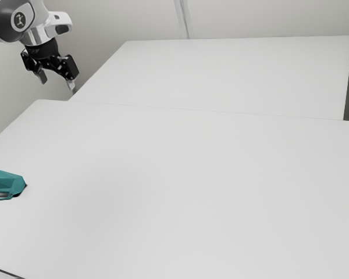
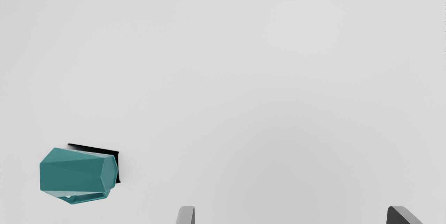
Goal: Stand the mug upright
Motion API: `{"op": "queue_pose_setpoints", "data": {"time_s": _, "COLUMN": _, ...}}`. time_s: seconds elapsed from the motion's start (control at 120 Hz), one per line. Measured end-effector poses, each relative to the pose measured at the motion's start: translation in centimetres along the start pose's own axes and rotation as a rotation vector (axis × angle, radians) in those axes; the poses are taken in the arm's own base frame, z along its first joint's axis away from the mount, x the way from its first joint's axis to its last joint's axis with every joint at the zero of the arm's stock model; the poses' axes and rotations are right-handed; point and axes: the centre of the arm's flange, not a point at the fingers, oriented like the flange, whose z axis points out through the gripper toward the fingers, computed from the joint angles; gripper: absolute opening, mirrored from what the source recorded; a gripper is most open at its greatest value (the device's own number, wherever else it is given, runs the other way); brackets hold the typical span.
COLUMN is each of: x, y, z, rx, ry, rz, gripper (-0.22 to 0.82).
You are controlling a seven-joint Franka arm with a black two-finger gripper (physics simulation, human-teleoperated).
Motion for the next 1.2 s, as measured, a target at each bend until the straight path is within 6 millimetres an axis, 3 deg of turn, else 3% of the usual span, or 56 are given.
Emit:
{"op": "queue_pose_setpoints", "data": {"time_s": 0.2, "x": -0.2, "y": -0.1, "z": 0.1, "rx": 0.000, "ry": 0.015, "rz": 0.010, "gripper": 0.60}}
{"op": "queue_pose_setpoints", "data": {"time_s": 0.275, "x": -1.3, "y": -0.7, "z": -0.9, "rx": -0.003, "ry": 0.040, "rz": 0.003, "gripper": 0.60}}
{"op": "queue_pose_setpoints", "data": {"time_s": 0.325, "x": -2.4, "y": -1.6, "z": -1.6, "rx": -0.004, "ry": 0.055, "rz": -0.014, "gripper": 0.60}}
{"op": "queue_pose_setpoints", "data": {"time_s": 0.375, "x": -3.3, "y": -3.8, "z": -0.9, "rx": -0.016, "ry": 0.041, "rz": -0.063, "gripper": 0.60}}
{"op": "queue_pose_setpoints", "data": {"time_s": 0.5, "x": -7.7, "y": -13.1, "z": 3.8, "rx": -0.154, "ry": -0.055, "rz": -0.313, "gripper": 0.60}}
{"op": "queue_pose_setpoints", "data": {"time_s": 0.642, "x": -12.7, "y": -20.5, "z": 8.9, "rx": -0.297, "ry": -0.142, "rz": -0.508, "gripper": 0.60}}
{"op": "queue_pose_setpoints", "data": {"time_s": 0.925, "x": -19.4, "y": -30.5, "z": 21.0, "rx": -0.521, "ry": -0.254, "rz": -0.627, "gripper": 0.60}}
{"op": "queue_pose_setpoints", "data": {"time_s": 1.092, "x": -23.5, "y": -36.0, "z": 26.2, "rx": -0.619, "ry": -0.199, "rz": -0.635, "gripper": 0.60}}
{"op": "queue_pose_setpoints", "data": {"time_s": 1.2, "x": -25.3, "y": -38.4, "z": 29.6, "rx": -0.683, "ry": -0.147, "rz": -0.609, "gripper": 0.60}}
